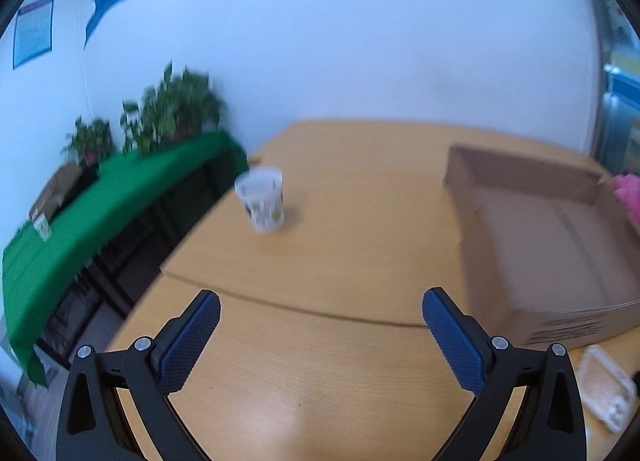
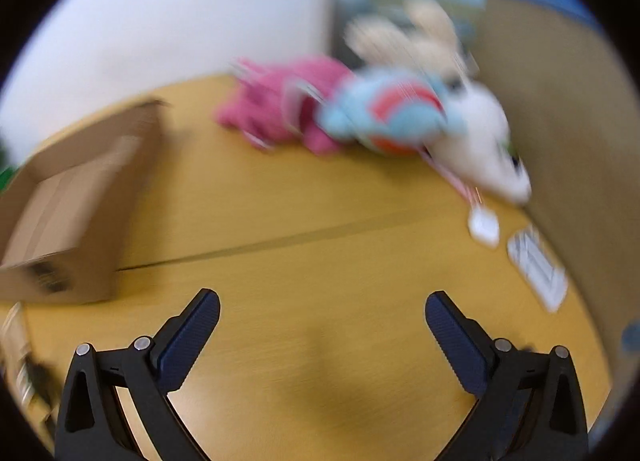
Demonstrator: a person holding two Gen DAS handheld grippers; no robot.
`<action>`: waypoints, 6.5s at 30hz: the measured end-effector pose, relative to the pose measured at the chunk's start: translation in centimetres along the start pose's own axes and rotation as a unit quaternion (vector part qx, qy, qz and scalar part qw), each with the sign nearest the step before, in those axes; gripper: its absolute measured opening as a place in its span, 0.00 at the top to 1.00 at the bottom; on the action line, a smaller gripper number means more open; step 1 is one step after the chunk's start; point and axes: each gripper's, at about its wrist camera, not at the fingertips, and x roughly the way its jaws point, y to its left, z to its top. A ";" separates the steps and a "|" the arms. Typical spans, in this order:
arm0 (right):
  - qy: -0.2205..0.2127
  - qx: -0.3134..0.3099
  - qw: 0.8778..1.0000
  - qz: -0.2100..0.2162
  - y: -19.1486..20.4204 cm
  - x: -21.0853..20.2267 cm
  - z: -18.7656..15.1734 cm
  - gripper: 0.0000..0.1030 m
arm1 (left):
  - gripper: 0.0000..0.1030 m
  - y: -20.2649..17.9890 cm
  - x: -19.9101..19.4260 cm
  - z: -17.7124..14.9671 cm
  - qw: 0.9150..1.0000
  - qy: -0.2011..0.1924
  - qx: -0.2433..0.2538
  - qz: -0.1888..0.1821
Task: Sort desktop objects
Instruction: 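Move the left tool to the pink-and-teal plush pig and grasp it, then lift the plush pig with the left tool and carry it over the cardboard box, then lower the plush pig into the cardboard box and open the left tool, then withdraw the left tool and move it to the black UGREEN box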
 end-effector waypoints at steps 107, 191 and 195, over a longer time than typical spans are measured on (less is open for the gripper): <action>-0.166 -0.080 0.915 0.358 31.8 -2.1 27.7 0.13 | 0.27 -15.1 5.9 28.0 0.912 -0.061 0.045 -0.403; 0.119 -0.060 0.926 0.354 32.4 16.4 21.2 0.20 | 0.38 -18.7 11.8 15.8 0.924 0.107 0.104 -0.352; 0.061 -0.097 0.938 0.327 25.8 7.7 20.2 0.17 | 0.19 -15.5 3.8 16.1 0.949 0.006 0.113 -0.295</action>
